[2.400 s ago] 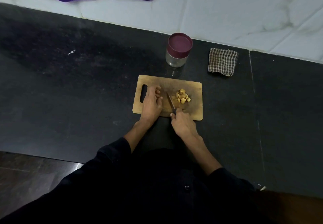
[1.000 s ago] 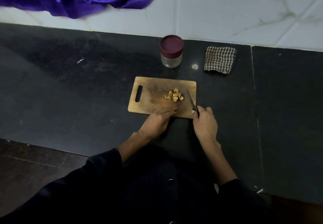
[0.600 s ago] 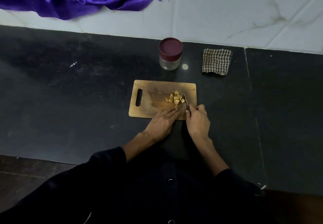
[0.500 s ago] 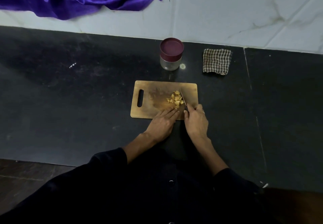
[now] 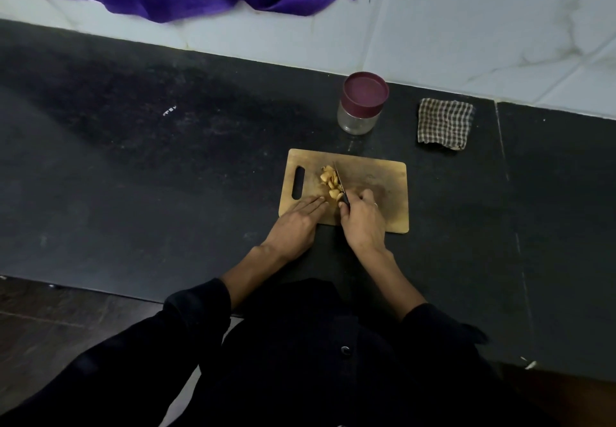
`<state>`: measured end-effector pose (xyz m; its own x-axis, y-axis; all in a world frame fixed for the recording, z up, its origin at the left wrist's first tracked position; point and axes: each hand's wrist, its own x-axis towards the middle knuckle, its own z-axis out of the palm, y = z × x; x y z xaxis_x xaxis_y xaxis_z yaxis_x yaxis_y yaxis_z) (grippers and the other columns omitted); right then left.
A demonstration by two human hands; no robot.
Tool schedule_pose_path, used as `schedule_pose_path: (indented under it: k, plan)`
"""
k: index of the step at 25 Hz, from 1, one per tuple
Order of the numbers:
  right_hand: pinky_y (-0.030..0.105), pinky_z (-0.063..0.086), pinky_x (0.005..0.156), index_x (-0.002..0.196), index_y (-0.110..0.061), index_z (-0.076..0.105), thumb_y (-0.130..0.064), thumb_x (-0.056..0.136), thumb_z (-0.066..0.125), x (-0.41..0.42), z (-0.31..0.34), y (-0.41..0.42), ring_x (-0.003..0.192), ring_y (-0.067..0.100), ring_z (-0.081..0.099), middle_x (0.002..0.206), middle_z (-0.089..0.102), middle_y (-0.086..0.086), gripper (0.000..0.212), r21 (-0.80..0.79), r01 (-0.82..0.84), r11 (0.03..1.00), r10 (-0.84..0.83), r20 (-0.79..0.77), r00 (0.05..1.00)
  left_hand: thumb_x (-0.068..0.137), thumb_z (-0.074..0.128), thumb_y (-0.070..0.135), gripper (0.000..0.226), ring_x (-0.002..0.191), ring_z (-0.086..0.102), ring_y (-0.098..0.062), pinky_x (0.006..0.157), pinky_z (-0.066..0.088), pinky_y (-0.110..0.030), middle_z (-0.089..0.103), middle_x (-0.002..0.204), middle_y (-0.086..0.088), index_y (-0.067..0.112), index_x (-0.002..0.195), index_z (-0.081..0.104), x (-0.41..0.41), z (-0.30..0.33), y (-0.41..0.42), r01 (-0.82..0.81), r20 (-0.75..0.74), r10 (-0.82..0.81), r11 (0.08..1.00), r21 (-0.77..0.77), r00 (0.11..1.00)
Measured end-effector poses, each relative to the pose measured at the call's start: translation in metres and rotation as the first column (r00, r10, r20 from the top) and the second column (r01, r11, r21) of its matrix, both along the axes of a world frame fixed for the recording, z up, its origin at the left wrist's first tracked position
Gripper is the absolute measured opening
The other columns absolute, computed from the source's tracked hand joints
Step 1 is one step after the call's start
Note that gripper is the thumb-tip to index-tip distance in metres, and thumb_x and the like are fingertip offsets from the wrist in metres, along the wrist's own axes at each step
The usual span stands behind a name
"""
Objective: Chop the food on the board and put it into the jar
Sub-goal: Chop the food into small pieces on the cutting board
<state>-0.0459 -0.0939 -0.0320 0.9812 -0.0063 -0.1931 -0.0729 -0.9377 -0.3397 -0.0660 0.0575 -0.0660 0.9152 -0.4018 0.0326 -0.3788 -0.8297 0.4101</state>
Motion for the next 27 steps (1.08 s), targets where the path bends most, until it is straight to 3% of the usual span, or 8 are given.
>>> schedule_pose_path:
  k: [8,11,14,21,25,27]
  plan:
    - [0.033,0.052,0.08,0.133,-0.013,0.054,-0.025,0.102,0.048,-0.006,-0.002,-0.014,0.099,0.025,0.062,0.122,0.048,0.01,0.034,0.071,0.037,0.997,-0.041,0.06,0.997,0.087,0.045,-0.007,0.051,0.139,0.035,-0.022,0.116,0.021,-0.027,0.047,0.144,-0.01,0.005,0.137,0.049,-0.002,0.003,-0.001,-0.076,-0.031,0.073,0.992,-0.098,0.997]
    - [0.034,0.053,0.08,0.128,-0.011,0.055,-0.024,0.101,0.049,-0.009,-0.004,-0.012,0.098,0.025,0.062,0.124,0.048,0.01,0.031,0.13,0.025,0.991,-0.029,0.028,0.999,0.085,0.045,-0.01,0.054,0.14,0.033,-0.021,0.115,0.018,-0.024,0.046,0.145,-0.008,0.006,0.136,0.05,-0.002,0.005,-0.004,-0.105,-0.05,0.1,0.988,-0.109,0.994]
    - [0.028,0.045,0.073,0.125,-0.011,0.054,-0.024,0.102,0.048,-0.003,-0.002,-0.003,0.098,0.024,0.062,0.126,0.048,0.009,0.027,0.183,-0.021,0.983,0.026,-0.021,0.999,0.084,0.046,-0.011,0.056,0.141,0.032,-0.02,0.114,0.016,-0.021,0.045,0.146,-0.008,0.006,0.137,0.049,-0.002,0.006,-0.006,-0.128,-0.072,0.12,0.985,-0.118,0.99]
    - [0.033,0.049,0.076,0.125,-0.012,0.056,-0.027,0.101,0.049,0.001,0.002,-0.03,0.099,0.024,0.061,0.122,0.05,0.008,0.029,0.198,-0.018,0.98,0.017,0.004,1.0,0.083,0.048,-0.011,0.053,0.14,0.033,-0.019,0.118,0.025,-0.032,0.047,0.144,-0.006,0.008,0.133,0.054,-0.005,-0.001,-0.006,-0.158,-0.069,0.149,0.973,-0.169,0.986]
    - [0.037,0.049,0.08,0.12,-0.013,0.059,-0.026,0.1,0.052,-0.001,-0.002,-0.067,0.098,0.021,0.058,0.116,0.055,0.006,0.025,0.293,0.075,0.953,-0.072,-0.022,0.997,0.082,0.051,-0.014,0.044,0.131,0.046,-0.026,0.113,0.028,-0.03,0.057,0.133,-0.013,0.002,0.122,0.062,-0.007,0.001,-0.013,-0.184,0.017,0.192,0.957,-0.222,0.981]
    - [0.033,0.045,0.078,0.117,-0.013,0.061,-0.024,0.099,0.053,-0.003,-0.004,-0.081,0.096,0.021,0.057,0.108,0.054,0.004,0.023,0.325,0.128,0.937,-0.125,-0.029,0.992,0.082,0.055,-0.013,0.037,0.12,0.056,-0.028,0.109,0.038,-0.034,0.064,0.122,-0.016,0.0,0.114,0.066,-0.004,0.006,-0.018,-0.173,0.062,0.195,0.95,-0.259,0.979]
